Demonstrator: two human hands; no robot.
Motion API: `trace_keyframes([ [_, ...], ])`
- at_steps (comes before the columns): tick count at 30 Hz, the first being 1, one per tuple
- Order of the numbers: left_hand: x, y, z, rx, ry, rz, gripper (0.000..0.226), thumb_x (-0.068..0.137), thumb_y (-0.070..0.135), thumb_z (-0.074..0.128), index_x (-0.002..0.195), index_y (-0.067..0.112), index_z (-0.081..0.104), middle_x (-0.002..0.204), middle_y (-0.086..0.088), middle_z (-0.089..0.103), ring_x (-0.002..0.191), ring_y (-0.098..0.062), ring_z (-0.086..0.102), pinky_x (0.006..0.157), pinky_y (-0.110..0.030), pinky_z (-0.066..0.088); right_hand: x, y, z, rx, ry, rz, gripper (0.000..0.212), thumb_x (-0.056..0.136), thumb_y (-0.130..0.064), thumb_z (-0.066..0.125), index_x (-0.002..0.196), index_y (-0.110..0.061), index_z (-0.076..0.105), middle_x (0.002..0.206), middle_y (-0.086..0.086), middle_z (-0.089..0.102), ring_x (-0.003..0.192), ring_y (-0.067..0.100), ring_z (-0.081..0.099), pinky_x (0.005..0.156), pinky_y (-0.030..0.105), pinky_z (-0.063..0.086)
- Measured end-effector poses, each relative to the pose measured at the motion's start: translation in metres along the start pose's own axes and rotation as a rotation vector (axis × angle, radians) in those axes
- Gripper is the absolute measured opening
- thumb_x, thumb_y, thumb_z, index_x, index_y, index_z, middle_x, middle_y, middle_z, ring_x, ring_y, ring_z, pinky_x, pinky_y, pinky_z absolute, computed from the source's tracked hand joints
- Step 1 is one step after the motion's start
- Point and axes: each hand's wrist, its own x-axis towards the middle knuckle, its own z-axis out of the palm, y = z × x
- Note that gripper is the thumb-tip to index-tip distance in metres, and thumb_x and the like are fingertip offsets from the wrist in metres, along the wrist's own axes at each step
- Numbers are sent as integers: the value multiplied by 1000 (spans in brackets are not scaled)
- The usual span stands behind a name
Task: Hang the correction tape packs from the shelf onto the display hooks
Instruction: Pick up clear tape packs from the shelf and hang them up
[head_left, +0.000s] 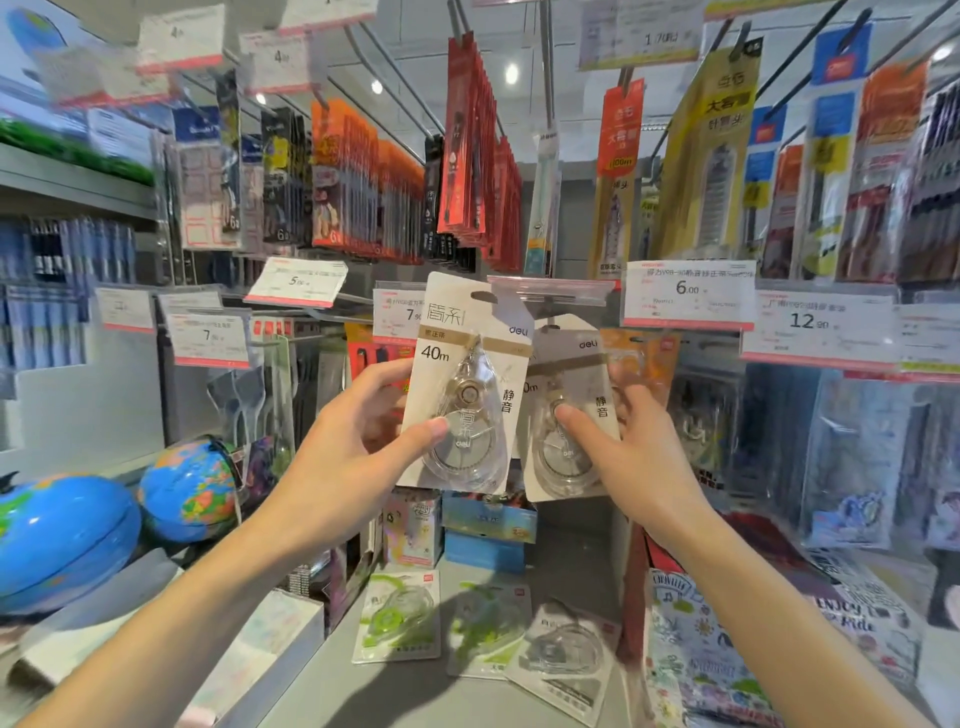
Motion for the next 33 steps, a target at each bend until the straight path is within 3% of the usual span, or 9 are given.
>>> trace_keyframes([
  [6,0,-5,-3,4,-5,2,43,94,24,74,126,47,59,119,16,76,102,-9,75,82,-15,55,10,2,4,14,23,20,70,90,-49,75,147,-23,44,140,-9,64,130,15,61,110,46,51],
  [11,0,-14,-4,-2,-7,-31,43,93,25,74,128,45,58,118,13,77,102,-11,75,75,-19,59,11,9,10,-17,20,-32,71,93,-41,73,153,-23,38,133,-16,63,129,10,59,98,26,50],
  [14,1,-23,-1,-16,-6,-56,46,90,31,75,131,40,57,118,12,77,103,-11,75,78,-21,58,16,15,15,-78,40,-65,68,95,-42,70,154,-23,42,146,-8,60,133,17,58,107,39,49],
  [16,2,-28,1,-16,1,-67,45,90,32,75,130,42,56,116,12,77,100,-14,75,73,-22,59,21,19,18,-135,27,-98,73,96,-41,66,159,-35,30,139,-13,62,120,14,65,96,32,51],
  [19,5,-34,4,-24,10,-70,46,86,41,77,126,46,57,112,8,78,96,-19,76,70,-26,61,30,31,20,-348,17,-92,78,93,-48,59,150,-52,6,104,4,72,74,15,67,66,32,50],
  [24,8,-41,5,-19,17,-85,50,76,56,73,122,51,56,112,9,78,96,-16,76,70,-28,63,51,49,31,-454,-34,109,78,98,-47,57,145,-55,-5,128,12,71,77,23,68,75,34,44],
  [28,6,-42,7,-36,18,-108,50,76,54,74,122,47,57,113,8,78,95,-15,76,64,-31,64,63,54,39,-439,-88,221,80,100,-46,54,160,-38,2,152,12,53,119,41,66,86,39,43],
  [31,3,-41,9,-64,4,-122,42,80,46,77,118,47,59,112,6,79,96,-17,76,66,-35,65,57,47,27,-465,-119,128,71,101,-57,47,160,-39,11,145,0,56,110,30,70,82,35,49],
  [33,-1,-42,13,-96,-14,-134,37,86,34,79,117,45,61,112,6,79,98,-17,76,72,-33,64,46,42,16,-494,-100,18,62,101,-57,50,152,-30,29,115,-10,63,85,10,68,64,27,47],
])
